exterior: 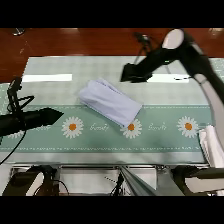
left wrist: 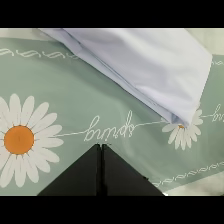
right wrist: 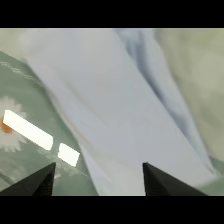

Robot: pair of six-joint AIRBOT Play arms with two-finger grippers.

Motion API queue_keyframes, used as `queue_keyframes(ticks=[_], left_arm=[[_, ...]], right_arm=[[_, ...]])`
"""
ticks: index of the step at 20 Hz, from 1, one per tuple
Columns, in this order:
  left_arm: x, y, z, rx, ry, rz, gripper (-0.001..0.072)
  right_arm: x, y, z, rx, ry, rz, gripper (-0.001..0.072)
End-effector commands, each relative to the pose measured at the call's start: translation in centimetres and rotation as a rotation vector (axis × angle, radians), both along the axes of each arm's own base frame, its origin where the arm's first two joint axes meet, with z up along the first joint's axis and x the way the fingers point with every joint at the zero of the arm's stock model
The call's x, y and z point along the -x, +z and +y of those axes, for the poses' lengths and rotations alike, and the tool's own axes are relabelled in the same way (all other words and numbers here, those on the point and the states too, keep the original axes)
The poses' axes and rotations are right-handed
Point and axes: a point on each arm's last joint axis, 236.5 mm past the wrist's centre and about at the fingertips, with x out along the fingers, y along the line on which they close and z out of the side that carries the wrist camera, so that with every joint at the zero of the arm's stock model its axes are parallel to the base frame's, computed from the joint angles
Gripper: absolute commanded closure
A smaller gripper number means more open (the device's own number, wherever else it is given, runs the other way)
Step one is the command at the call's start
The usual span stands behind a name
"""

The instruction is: Fold the shirts.

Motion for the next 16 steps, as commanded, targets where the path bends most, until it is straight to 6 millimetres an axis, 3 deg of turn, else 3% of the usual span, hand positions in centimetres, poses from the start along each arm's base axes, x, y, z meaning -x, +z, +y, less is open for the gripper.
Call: queue_keyframes(ticks=[1, 3, 5, 7, 10, 16], left_arm=[[0.2, -0.2, 0.0, 0.000, -0.003, 0.007, 0.0684], [0.1, -0.2, 0.0, 0.000, -0.003, 0.006, 0.0685], [-0.2, 0.0, 0.1, 0.000, 0.006, -0.005, 0.0685], [-0.6, 0.2, 0.3, 0.000, 0.020, -0.024, 0.0685], [-1.4, 0.6, 0.5, 0.002, 0.046, -0.054, 0.0685], [-1.5, 0.6, 0.5, 0.002, 0.047, -0.055, 0.0685]], right_arm=[[4.8, -0.5, -11.2, 0.211, -0.237, -0.042, 0.0087], [7.9, -4.4, -12.1, 0.096, -0.499, -0.041, 0.0087], [10.2, -8.3, -10.1, -0.126, -0.708, 0.006, 0.0092], [11.5, -11.3, -8.0, -0.266, -0.791, 0.092, 0.0093], [11.6, -14.2, -5.7, -0.272, -0.735, 0.174, 0.0093], [9.6, -17.3, -0.2, -0.346, -0.556, 0.360, 0.0093]])
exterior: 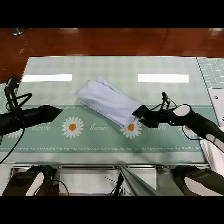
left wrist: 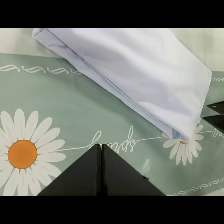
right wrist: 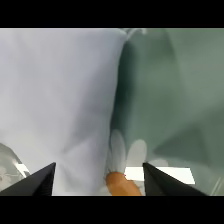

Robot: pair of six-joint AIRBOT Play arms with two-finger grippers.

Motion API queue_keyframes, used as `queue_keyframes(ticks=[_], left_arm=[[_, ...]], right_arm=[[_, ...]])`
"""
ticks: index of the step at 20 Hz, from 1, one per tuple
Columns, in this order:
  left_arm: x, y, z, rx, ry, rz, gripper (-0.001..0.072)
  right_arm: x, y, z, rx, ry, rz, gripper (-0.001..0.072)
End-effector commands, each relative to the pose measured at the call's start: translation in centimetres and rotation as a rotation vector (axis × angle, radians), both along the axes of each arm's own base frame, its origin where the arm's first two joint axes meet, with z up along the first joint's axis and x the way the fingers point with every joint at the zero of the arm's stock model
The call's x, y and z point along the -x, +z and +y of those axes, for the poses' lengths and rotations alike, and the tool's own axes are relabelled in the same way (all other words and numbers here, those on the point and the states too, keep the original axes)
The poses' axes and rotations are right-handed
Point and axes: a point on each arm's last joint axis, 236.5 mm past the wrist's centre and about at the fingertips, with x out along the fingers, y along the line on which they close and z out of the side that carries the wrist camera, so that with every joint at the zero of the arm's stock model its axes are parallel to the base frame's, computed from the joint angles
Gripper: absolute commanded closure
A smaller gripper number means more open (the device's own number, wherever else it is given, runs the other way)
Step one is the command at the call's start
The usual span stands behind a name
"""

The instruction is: Fold the shirts.

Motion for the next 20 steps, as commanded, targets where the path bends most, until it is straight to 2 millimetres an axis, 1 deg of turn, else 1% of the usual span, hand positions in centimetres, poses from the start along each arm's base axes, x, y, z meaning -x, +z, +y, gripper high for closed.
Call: queue_keyframes(ticks=[1, 2, 3, 4, 5, 7, 8, 9, 10, 11, 13, 14, 15, 16, 18, 20], left_arm=[[-0.2, 0.1, 0.1, 0.000, 0.006, -0.006, 0.0685], [-0.2, 0.1, 0.1, 0.000, 0.006, -0.006, 0.0685], [-0.2, 0.1, 0.1, 0.000, 0.006, -0.006, 0.0685], [-0.2, 0.1, 0.1, 0.000, 0.006, -0.006, 0.0685], [-0.2, 0.1, 0.1, 0.000, 0.006, -0.006, 0.0685], [-0.2, 0.1, 0.1, 0.000, 0.006, -0.005, 0.0684], [-0.2, 0.1, 0.1, 0.000, 0.006, -0.005, 0.0685], [-0.2, 0.1, 0.1, 0.000, 0.006, -0.006, 0.0685], [-0.2, 0.1, 0.1, -0.001, 0.006, -0.006, 0.0684], [-0.2, 0.1, 0.1, 0.000, 0.006, -0.006, 0.0685], [-0.1, 0.1, 0.1, 0.000, 0.005, -0.005, 0.0685], [-0.1, 0.1, 0.1, 0.000, 0.005, -0.006, 0.0685], [-0.1, 0.0, 0.1, 0.000, 0.004, -0.003, 0.0685], [0.0, 0.0, 0.0, 0.000, 0.001, 0.000, 0.0685], [0.1, -0.1, 0.0, 0.000, -0.002, 0.006, 0.0685], [0.3, -0.5, -0.1, 0.002, -0.005, 0.015, 0.0685]], right_arm=[[-1.1, -1.4, 3.5, -0.121, 0.084, 0.059, 0.0093], [-1.8, -1.3, 4.2, -0.151, 0.098, 0.058, 0.0105], [-2.4, -1.0, 4.9, -0.177, 0.113, 0.056, 0.0189], [-3.1, -0.4, 5.7, -0.202, 0.150, 0.028, 0.0440], [-3.8, 0.8, 6.5, -0.226, 0.220, -0.034, 0.0684], [-5.0, 4.1, 7.5, -0.237, 0.339, -0.129, 0.0687], [-5.7, 6.2, 7.8, -0.218, 0.407, -0.173, 0.0687], [-6.5, 8.3, 7.7, -0.183, 0.457, -0.214, 0.0687], [-7.7, 10.8, 7.2, -0.121, 0.495, -0.266, 0.0688], [-9.2, 13.2, 6.1, -0.036, 0.511, -0.321, 0.0687], [-12.1, 18.0, 2.8, 0.116, 0.485, -0.391, 0.0688], [-12.8, 20.0, 0.9, 0.164, 0.464, -0.394, 0.0688], [-13.1, 21.9, -1.2, 0.201, 0.428, -0.374, 0.0687], [-13.0, 23.3, -3.1, 0.241, 0.409, -0.359, 0.0687], [-12.7, 26.0, -7.9, 0.335, 0.330, -0.343, 0.0688], [-11.7, 28.8, -12.6, 0.373, 0.224, -0.329, 0.0687]])
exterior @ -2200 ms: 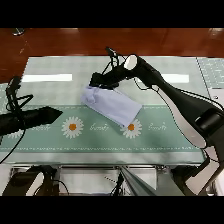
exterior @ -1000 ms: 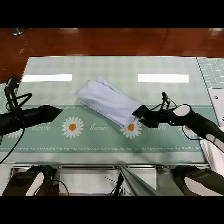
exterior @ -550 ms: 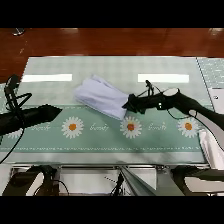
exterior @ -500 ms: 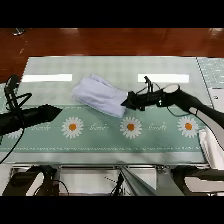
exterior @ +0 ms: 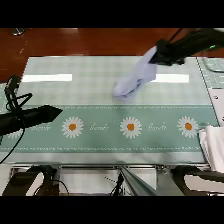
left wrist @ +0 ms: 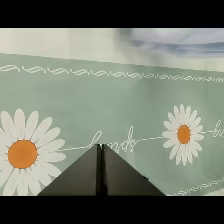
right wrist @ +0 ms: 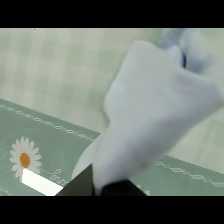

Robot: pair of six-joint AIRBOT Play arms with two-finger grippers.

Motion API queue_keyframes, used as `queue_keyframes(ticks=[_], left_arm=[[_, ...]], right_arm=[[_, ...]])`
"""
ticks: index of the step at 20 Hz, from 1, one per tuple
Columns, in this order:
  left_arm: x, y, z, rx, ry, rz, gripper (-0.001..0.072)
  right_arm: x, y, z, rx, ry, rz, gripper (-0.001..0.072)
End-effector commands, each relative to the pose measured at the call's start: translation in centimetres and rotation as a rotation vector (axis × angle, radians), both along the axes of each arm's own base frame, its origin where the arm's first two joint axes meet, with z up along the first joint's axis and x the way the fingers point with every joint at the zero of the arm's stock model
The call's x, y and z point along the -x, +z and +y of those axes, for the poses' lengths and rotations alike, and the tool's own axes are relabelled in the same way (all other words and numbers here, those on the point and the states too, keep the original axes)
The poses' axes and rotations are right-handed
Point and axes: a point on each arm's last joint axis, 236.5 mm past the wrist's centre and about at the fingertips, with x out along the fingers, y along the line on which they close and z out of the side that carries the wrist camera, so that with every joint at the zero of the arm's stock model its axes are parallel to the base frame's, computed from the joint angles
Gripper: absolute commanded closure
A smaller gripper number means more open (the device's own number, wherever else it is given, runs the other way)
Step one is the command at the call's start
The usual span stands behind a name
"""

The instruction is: Fold the shirts.

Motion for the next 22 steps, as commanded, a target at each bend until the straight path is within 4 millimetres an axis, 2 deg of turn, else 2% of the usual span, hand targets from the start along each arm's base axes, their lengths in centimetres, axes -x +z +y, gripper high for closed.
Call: queue_keyframes(ticks=[1, 3, 5, 8, 12, 14, 15, 17, 20, 22], left_arm=[[0.3, -0.5, -0.3, 0.001, -0.010, 0.014, 0.0685], [0.7, -1.0, -0.6, 0.002, -0.024, 0.026, 0.0684], [1.1, -1.6, -1.0, 0.003, -0.040, 0.040, 0.0684], [1.8, -2.5, -1.6, 0.005, -0.061, 0.062, 0.0684], [1.7, -2.5, -1.7, 0.008, -0.061, 0.062, 0.0684], [1.5, -2.4, -1.6, 0.008, -0.053, 0.051, 0.0684], [1.3, -2.3, -1.5, 0.008, -0.049, 0.044, 0.0685], [1.1, -2.2, -1.5, 0.008, -0.043, 0.036, 0.0685], [0.8, -2.1, -1.4, 0.008, -0.034, 0.024, 0.0684], [0.5, -1.9, -1.3, 0.008, -0.024, 0.011, 0.0684]], right_arm=[[2.5, 4.6, -9.5, 0.104, -0.219, 0.027, 0.0688], [5.1, 5.7, -14.4, 0.120, -0.327, 0.069, 0.0688], [8.7, 5.8, -19.0, 0.139, -0.422, 0.150, 0.0688], [11.7, 7.9, -24.7, 0.145, -0.624, 0.103, 0.0688], [16.3, 10.6, -29.5, 0.180, -0.850, 0.038, 0.0688], [18.6, 10.8, -30.5, 0.204, -0.918, 0.032, 0.0688], [19.9, 10.2, -30.8, 0.212, -0.938, 0.045, 0.0688], [23.3, 7.7, -31.4, 0.250, -1.003, 0.122, 0.0688], [30.2, 2.9, -32.5, 0.353, -1.127, 0.307, 0.0687], [33.3, 0.5, -31.7, 0.337, -1.227, 0.392, 0.0687]])
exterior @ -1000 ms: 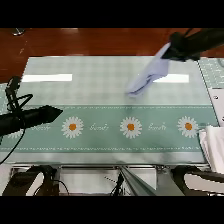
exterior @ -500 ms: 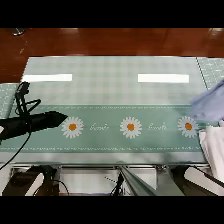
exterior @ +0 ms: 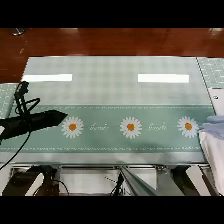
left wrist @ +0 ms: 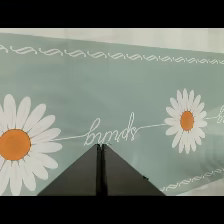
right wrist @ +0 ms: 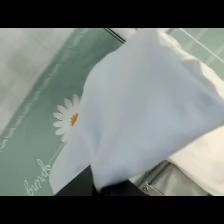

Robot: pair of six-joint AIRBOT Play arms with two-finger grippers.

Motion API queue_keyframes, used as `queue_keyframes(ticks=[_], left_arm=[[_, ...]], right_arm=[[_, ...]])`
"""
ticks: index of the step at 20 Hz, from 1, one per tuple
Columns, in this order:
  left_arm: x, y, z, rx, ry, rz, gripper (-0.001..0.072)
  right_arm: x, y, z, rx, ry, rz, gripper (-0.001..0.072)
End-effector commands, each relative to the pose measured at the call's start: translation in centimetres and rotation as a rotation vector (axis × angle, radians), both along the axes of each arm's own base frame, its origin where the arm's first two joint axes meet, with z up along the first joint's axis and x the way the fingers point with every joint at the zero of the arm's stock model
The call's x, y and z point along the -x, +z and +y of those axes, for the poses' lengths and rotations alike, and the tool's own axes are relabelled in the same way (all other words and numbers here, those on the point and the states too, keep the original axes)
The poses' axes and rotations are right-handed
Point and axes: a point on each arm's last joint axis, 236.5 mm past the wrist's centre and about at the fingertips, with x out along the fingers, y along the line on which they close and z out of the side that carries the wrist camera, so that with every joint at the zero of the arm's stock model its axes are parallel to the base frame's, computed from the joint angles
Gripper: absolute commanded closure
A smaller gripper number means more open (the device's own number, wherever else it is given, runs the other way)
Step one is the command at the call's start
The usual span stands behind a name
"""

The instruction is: Fold the shirts.

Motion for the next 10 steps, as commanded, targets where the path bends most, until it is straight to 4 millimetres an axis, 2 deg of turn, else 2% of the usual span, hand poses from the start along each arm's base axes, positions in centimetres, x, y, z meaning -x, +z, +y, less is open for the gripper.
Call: queue_keyframes(ticks=[1, 5, 6, 7, 8, 10], left_arm=[[-0.7, 0.3, 0.2, 0.000, 0.020, -0.028, 0.0684], [-1.4, 1.0, 0.0, 0.030, 0.042, -0.054, 0.0684], [-1.7, 1.4, -0.1, 0.047, 0.054, -0.067, 0.0684], [-2.1, 1.8, -0.1, 0.063, 0.066, -0.081, 0.0684], [-2.4, 2.1, -0.1, 0.073, 0.079, -0.096, 0.0683], [-3.2, 2.6, 0.2, 0.077, 0.105, -0.128, 0.0684]], right_arm=[[6.7, -4.3, 1.1, -0.024, -0.178, 0.146, 0.0687], [15.3, -5.5, 2.1, 0.094, -0.493, 0.342, 0.0677], [16.7, -5.6, 2.2, 0.112, -0.556, 0.375, 0.0513], [17.2, -5.8, 2.3, 0.110, -0.589, 0.389, 0.0224], [16.9, -6.1, 2.1, 0.099, -0.579, 0.387, 0.0083], [15.2, -6.8, 1.7, 0.063, -0.502, 0.360, 0.0085]])
